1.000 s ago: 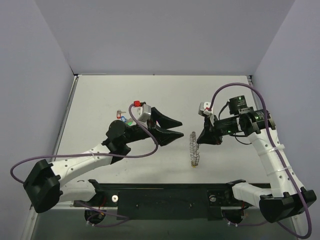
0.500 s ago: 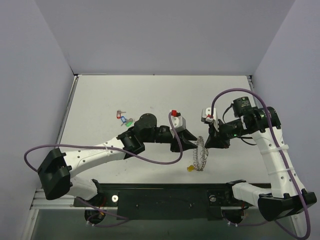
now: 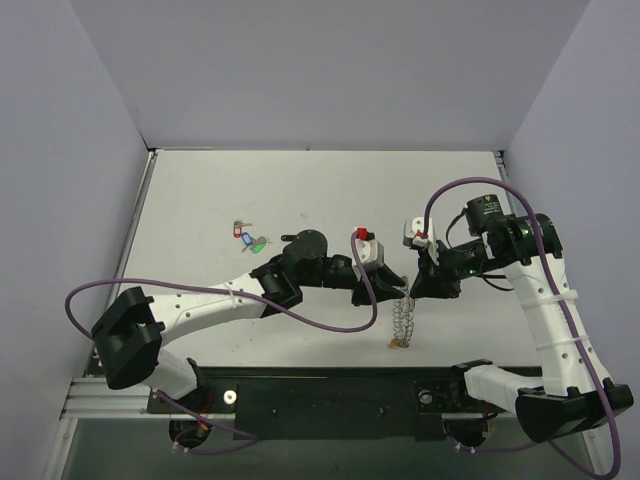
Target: Put the keys on the keyring
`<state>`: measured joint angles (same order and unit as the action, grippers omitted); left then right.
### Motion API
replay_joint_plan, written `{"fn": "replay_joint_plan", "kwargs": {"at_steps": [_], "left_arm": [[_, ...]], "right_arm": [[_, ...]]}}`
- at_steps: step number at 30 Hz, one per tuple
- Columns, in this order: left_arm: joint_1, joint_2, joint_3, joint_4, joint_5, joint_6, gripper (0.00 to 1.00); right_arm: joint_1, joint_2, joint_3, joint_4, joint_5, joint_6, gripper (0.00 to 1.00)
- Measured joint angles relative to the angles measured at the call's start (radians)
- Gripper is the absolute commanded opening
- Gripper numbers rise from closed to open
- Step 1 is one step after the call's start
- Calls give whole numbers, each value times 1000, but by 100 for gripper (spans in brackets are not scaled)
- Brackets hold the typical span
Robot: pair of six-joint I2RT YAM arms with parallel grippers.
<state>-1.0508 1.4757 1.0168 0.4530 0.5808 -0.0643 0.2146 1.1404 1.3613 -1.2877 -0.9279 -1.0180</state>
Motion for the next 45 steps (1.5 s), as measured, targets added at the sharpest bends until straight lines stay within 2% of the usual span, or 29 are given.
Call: {"fn": "replay_joint_plan", "kwargs": {"at_steps": [11, 17, 19, 21, 36, 38, 39, 43, 44, 45], "left_arm": [[-7, 27, 23, 13, 17, 0, 32], [-8, 32, 31, 14, 24, 1, 23], [-8, 32, 31, 14, 26, 2, 16], [-8, 32, 31, 12, 29, 3, 14], [-9, 49, 65, -37, 50, 25, 19], [-9, 50, 67, -43, 53, 25, 15], [-9, 51, 70, -48, 56, 25, 0], [-8, 58, 84, -68, 62, 25, 0], [-8, 58, 86, -70, 63, 24, 0], [-8, 58, 86, -70, 63, 24, 0]], "right_arm": [[-5, 0, 0, -4, -15, -5, 0], [-5, 0, 0, -5, -20, -6, 0], [-5, 0, 0, -5, -20, -6, 0], [-5, 0, 0, -5, -20, -6, 0], [-6, 0, 0, -15, -19, -6, 0], [-6, 0, 0, -18, -19, -6, 0], [-6, 0, 0, -19, -19, -6, 0], [-11, 0, 0, -24, -18, -8, 0], [-13, 0, 0, -25, -18, -8, 13], [-16, 0, 0, -25, -19, -7, 20]]}}
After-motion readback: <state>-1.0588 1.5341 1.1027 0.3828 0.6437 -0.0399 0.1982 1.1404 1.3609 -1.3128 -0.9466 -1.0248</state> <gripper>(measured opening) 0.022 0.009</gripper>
